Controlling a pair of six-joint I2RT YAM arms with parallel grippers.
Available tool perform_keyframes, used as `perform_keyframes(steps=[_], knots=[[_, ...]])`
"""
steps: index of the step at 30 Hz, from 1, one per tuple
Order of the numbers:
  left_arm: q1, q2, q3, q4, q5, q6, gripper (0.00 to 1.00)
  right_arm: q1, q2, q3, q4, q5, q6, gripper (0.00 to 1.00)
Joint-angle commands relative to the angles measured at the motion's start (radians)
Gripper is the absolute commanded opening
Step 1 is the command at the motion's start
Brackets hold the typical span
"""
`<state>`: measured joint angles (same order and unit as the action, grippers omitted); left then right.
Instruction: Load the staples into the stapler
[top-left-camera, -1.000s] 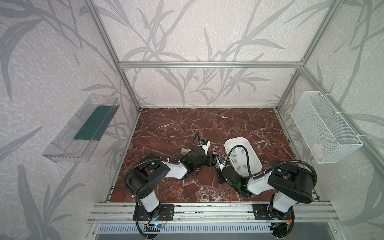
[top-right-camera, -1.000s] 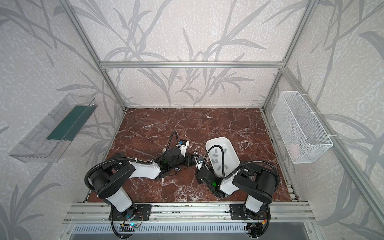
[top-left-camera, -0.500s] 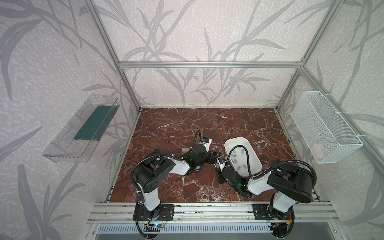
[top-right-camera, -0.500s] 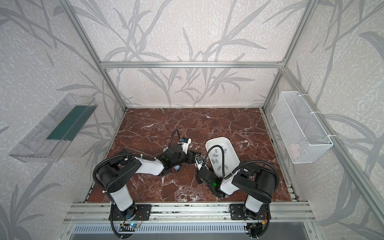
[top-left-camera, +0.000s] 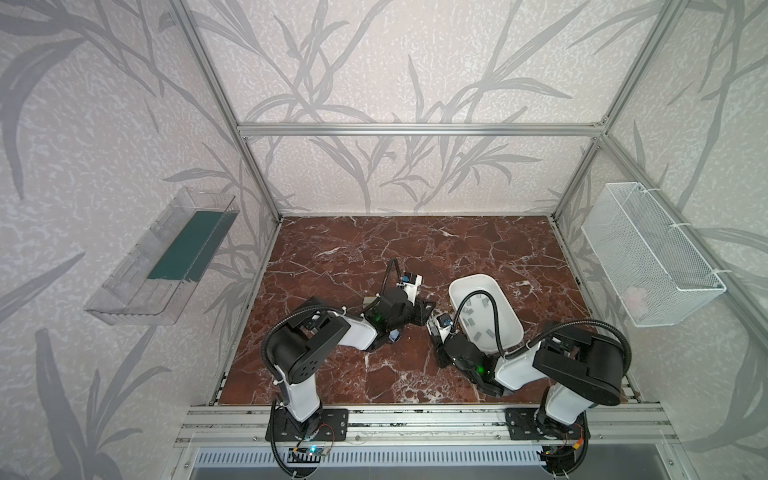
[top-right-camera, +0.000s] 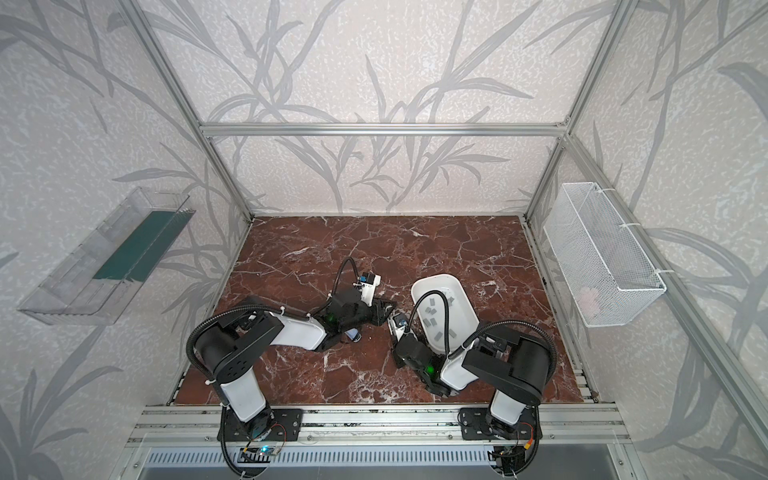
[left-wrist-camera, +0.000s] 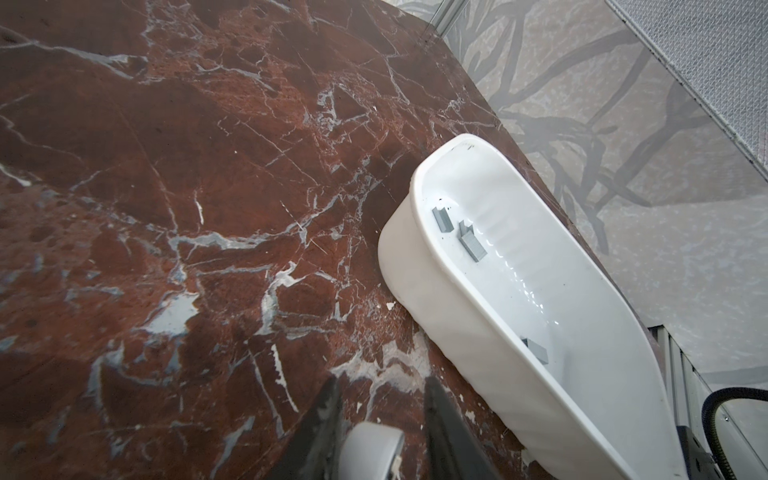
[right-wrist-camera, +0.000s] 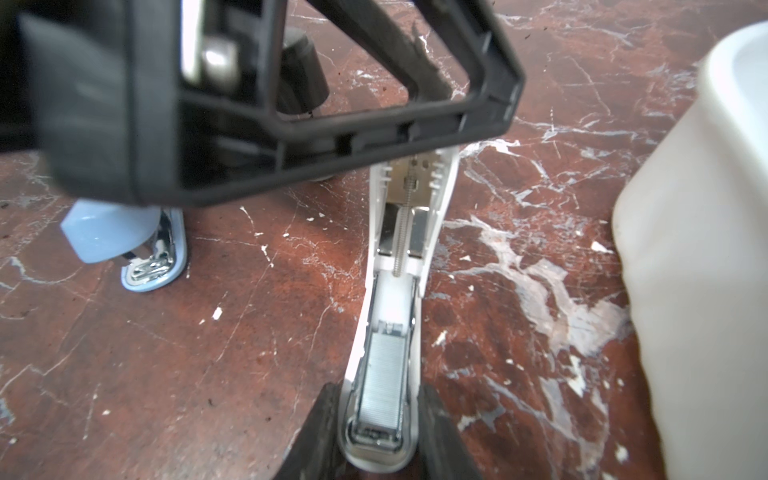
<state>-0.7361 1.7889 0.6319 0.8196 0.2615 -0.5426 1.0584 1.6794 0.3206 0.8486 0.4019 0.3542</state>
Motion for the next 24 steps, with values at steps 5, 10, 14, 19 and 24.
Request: perform_keyframes(steps=[5,10,14,19,24], knots=[[-0.032,-0.019,-0.066,0.066,0.098,-0.004,0.32,0.006,0.019,-0.009,-0.001,-0.018,-0.003,0.28],[-0.052,-0.043,-0.099,0.081,0.099,0.003,0.32,0.006,0.011,-0.011,0.0,-0.014,-0.005,0.28],[-0.073,-0.055,-0.11,0.084,0.105,0.011,0.33,0.005,0.009,-0.011,0.0,-0.014,-0.006,0.28],[-0.099,-0.056,-0.119,0.082,0.087,0.023,0.52,0.006,0.009,-0.01,0.001,-0.011,-0.004,0.28],[-0.109,-0.036,-0.123,0.097,0.093,0.021,0.54,0.005,0.006,-0.015,0.004,-0.011,-0.001,0.28]])
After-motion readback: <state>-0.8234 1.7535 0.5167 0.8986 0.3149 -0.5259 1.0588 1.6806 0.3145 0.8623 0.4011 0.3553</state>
